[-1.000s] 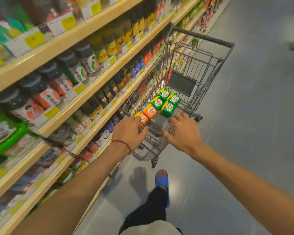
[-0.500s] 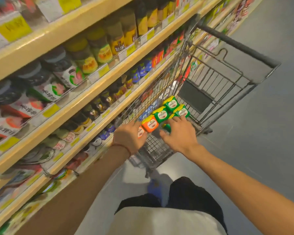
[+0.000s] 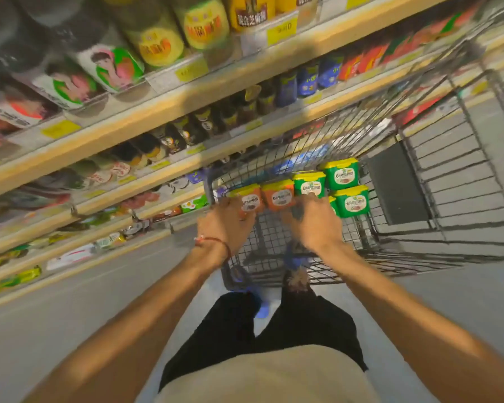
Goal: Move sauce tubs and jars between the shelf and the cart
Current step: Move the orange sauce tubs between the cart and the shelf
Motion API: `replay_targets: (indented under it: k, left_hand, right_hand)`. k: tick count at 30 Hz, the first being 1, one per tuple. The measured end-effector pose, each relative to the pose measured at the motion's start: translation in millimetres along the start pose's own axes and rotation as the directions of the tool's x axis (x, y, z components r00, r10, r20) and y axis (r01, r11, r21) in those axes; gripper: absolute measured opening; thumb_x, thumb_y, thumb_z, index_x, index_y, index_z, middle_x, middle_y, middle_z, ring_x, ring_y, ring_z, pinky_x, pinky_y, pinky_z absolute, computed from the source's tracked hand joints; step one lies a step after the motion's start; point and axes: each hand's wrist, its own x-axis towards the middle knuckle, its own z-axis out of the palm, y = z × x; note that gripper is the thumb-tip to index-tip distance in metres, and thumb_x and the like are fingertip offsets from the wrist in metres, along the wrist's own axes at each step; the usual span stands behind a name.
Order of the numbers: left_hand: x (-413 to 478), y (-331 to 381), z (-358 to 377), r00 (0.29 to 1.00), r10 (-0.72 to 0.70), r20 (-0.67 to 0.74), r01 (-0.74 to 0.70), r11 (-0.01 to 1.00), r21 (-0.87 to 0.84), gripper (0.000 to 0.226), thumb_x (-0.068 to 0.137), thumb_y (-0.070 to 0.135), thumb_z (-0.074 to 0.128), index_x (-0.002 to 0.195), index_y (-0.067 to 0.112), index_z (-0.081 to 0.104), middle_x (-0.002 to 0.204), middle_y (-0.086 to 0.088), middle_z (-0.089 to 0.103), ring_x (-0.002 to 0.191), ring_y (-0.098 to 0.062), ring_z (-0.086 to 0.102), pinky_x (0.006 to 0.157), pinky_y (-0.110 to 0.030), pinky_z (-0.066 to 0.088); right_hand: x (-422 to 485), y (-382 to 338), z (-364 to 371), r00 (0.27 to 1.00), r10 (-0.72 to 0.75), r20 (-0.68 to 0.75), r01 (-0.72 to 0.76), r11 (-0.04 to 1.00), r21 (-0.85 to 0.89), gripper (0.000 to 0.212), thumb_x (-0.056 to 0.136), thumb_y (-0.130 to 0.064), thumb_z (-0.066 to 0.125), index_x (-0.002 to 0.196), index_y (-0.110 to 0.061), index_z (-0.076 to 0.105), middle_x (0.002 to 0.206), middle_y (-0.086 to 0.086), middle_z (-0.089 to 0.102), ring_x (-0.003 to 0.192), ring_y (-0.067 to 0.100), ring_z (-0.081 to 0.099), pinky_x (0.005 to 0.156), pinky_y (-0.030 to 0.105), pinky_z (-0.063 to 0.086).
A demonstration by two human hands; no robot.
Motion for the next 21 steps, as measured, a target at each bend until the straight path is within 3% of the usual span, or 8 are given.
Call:
replay_targets:
  k: [6, 9, 11, 13, 15, 17, 19, 21]
  left_hand:
    - [34, -3, 60, 0.975, -0.216, 0.057, 0.223, 0.956, -0.191, 0.052, 0.095, 0.055, 0.048, 0.134, 0.022, 0.056, 0.131, -0.008, 0.062, 0.119, -0.034, 0.059, 0.096, -0.044, 0.053]
    - [58, -13, 95, 0.95, -0.29, 0.118, 0.313, 0.883, -0.35, 0.056, 0.095, 0.048, 0.058, 0.14, 0.016, 0.053, 0.139, -0.009, 0.059, 0.127, -0.031, 0.055, 0.105, -0.041, 0.047]
    - [74, -18, 113, 0.908, -0.374, 0.188, 0.417, 0.77, -0.483, 0.044, 0.095, 0.035, 0.065, 0.134, 0.015, 0.057, 0.137, -0.008, 0.059, 0.129, -0.029, 0.054, 0.109, -0.039, 0.044]
    - [93, -23, 129, 0.851, -0.464, 0.246, 0.513, 0.631, -0.582, 0.013, 0.094, 0.025, 0.071, 0.102, 0.023, 0.06, 0.12, -0.007, 0.063, 0.12, -0.027, 0.058, 0.102, -0.037, 0.047]
    - [114, -30, 147, 0.813, -0.514, 0.273, 0.544, 0.505, -0.67, 0.026, 0.089, 0.019, 0.076, 0.083, 0.027, 0.052, 0.115, -0.014, 0.068, 0.114, -0.029, 0.063, 0.097, -0.038, 0.05]
    - [133, -38, 164, 0.77, -0.572, 0.282, 0.555, 0.383, -0.738, 0.031, 0.083, 0.017, 0.083, 0.1, 0.02, 0.057, 0.125, -0.016, 0.068, 0.117, -0.028, 0.064, 0.098, -0.035, 0.05]
    - [149, -42, 182, 0.738, -0.606, 0.298, 0.542, 0.269, -0.796, 0.06, 0.075, 0.015, 0.089, 0.125, 0.007, 0.057, 0.129, -0.012, 0.067, 0.112, -0.021, 0.064, 0.094, -0.029, 0.05]
    - [162, -45, 195, 0.72, -0.629, 0.294, 0.507, 0.187, -0.842, 0.069, 0.072, 0.012, 0.091, 0.131, 0.003, 0.055, 0.123, -0.005, 0.066, 0.102, -0.014, 0.061, 0.093, -0.025, 0.051]
  right_hand:
    - [44, 37, 34, 0.993, 0.058, 0.099, -0.062, 0.997, 0.041, 0.043, 0.095, -0.048, 0.06, 0.128, -0.02, 0.065, 0.128, 0.007, 0.068, 0.123, 0.033, 0.059, 0.095, 0.041, 0.048]
    - [67, 54, 59, 0.985, 0.066, 0.16, -0.083, 0.991, 0.106, 0.042, 0.094, -0.043, 0.06, 0.127, -0.017, 0.065, 0.128, 0.009, 0.067, 0.119, 0.03, 0.06, 0.085, 0.034, 0.043]
    - [82, 64, 76, 0.978, 0.094, 0.184, -0.12, 0.984, 0.134, 0.039, 0.096, -0.033, 0.066, 0.129, -0.013, 0.063, 0.128, 0.012, 0.065, 0.117, 0.029, 0.06, 0.084, 0.03, 0.039]
    - [96, 74, 94, 0.975, 0.114, 0.19, -0.147, 0.975, 0.167, 0.041, 0.096, -0.028, 0.068, 0.132, -0.01, 0.06, 0.131, 0.013, 0.063, 0.119, 0.03, 0.059, 0.088, 0.03, 0.042]
    - [107, 81, 110, 0.973, 0.106, 0.204, -0.148, 0.969, 0.199, 0.046, 0.094, -0.028, 0.07, 0.134, -0.011, 0.058, 0.133, 0.012, 0.061, 0.12, 0.029, 0.059, 0.096, 0.036, 0.049]
    - [117, 92, 125, 0.972, 0.091, 0.215, -0.131, 0.975, 0.178, 0.051, 0.092, -0.029, 0.07, 0.137, -0.011, 0.054, 0.135, 0.012, 0.058, 0.122, 0.029, 0.057, 0.101, 0.043, 0.051]
    - [124, 102, 135, 0.969, 0.098, 0.226, -0.132, 0.981, 0.141, 0.058, 0.092, -0.026, 0.073, 0.143, -0.009, 0.049, 0.14, 0.013, 0.054, 0.127, 0.03, 0.054, 0.103, 0.038, 0.048]
    - [130, 111, 143, 0.967, 0.105, 0.233, -0.138, 0.982, 0.128, 0.062, 0.092, -0.024, 0.075, 0.146, -0.01, 0.046, 0.144, 0.012, 0.053, 0.132, 0.03, 0.052, 0.101, 0.033, 0.042]
